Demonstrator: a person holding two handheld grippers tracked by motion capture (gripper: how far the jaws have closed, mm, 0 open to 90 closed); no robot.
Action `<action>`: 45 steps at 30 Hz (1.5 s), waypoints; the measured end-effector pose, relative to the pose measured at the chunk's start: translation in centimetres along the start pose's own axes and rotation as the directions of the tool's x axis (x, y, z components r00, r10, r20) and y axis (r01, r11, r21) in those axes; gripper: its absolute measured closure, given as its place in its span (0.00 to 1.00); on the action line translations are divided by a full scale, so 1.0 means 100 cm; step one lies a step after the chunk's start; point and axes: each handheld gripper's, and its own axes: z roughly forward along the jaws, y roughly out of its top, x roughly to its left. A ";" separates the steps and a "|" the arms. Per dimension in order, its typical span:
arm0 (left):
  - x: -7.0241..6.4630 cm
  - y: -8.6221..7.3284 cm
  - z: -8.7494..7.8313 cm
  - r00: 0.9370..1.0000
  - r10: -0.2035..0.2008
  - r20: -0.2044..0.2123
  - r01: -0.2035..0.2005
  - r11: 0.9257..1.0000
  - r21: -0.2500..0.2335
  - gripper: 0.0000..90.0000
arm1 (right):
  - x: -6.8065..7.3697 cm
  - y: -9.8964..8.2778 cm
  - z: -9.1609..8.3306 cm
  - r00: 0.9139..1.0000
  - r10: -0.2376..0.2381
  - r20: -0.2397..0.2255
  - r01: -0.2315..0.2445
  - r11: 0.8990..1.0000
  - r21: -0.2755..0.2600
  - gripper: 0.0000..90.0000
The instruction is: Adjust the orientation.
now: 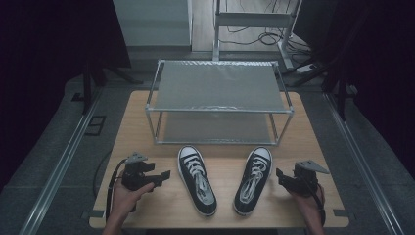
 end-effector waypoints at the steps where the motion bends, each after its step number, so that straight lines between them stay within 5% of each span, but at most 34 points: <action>1: 0.000 0.000 0.000 1.000 0.001 -0.001 -0.001 1.000 0.002 0.27 | 0.009 0.003 -0.017 0.999 -0.029 -0.044 0.026 0.998 -0.057 0.37; 6: 0.000 0.001 0.001 1.000 0.004 -0.007 -0.004 1.000 0.006 0.28 | 0.026 0.010 -0.042 0.989 -0.092 -0.119 0.077 0.989 -0.124 0.53; 9: -0.001 0.001 -0.001 1.000 0.004 -0.004 -0.004 1.000 0.005 0.27 | 0.043 0.014 -0.055 0.974 -0.141 -0.177 0.113 0.980 -0.163 0.62; 11: 0.000 0.001 -0.002 1.000 0.005 -0.002 -0.005 1.000 0.005 0.27 | 0.060 0.016 -0.062 0.955 -0.187 -0.230 0.147 0.973 -0.177 0.65; 12: 0.000 0.001 -0.002 1.000 0.004 -0.002 -0.004 1.000 0.005 0.27 | 0.060 0.016 -0.062 0.955 -0.187 -0.230 0.147 0.973 -0.177 0.65; 13: 0.000 0.001 -0.002 1.000 0.003 -0.003 -0.003 1.000 0.005 0.27 | 0.068 0.016 -0.062 0.943 -0.210 -0.257 0.169 0.971 -0.172 0.64; 24: 0.000 0.001 0.001 1.000 0.010 -0.008 -0.010 1.000 0.024 0.27 | 0.055 0.011 -0.049 0.941 -0.145 -0.305 0.108 0.985 -0.134 0.66; 28: 0.000 0.001 0.001 1.000 0.012 -0.009 -0.011 1.000 0.026 0.27 | 0.065 0.013 -0.055 0.909 -0.161 -0.386 0.110 0.982 -0.151 0.86; 29: 0.000 0.001 0.001 1.000 0.012 -0.009 -0.011 1.000 0.026 0.27 | 0.065 0.013 -0.055 0.909 -0.161 -0.386 0.110 0.982 -0.151 0.86; 32: 0.000 0.001 0.001 1.000 0.013 -0.007 -0.013 1.000 0.027 0.27 | 0.084 0.013 -0.059 0.878 -0.190 -0.440 0.133 0.979 -0.156 0.99; 34: -0.001 0.001 0.001 1.000 0.011 -0.006 -0.011 1.000 0.030 0.27 | 0.090 0.013 -0.060 0.870 -0.203 -0.449 0.146 0.977 -0.158 1.00; 37: -0.001 0.000 0.002 1.000 0.014 -0.007 -0.014 0.999 0.034 0.27 | 0.108 0.014 -0.060 0.848 -0.238 -0.473 0.192 0.971 -0.145 1.00; 38: -0.001 0.000 0.003 1.000 0.015 -0.007 -0.014 0.999 0.035 0.27 | 0.120 0.014 -0.059 0.835 -0.254 -0.489 0.216 0.967 -0.135 1.00; 44: -0.003 0.000 0.004 1.000 0.017 -0.003 -0.017 0.999 0.043 0.27 | 0.148 0.014 -0.051 0.812 -0.289 -0.506 0.268 0.956 -0.117 1.00; 45: -0.003 0.000 0.004 1.000 0.016 -0.002 -0.016 0.999 0.044 0.27 | 0.156 0.014 -0.049 0.801 -0.299 -0.519 0.283 0.953 -0.112 1.00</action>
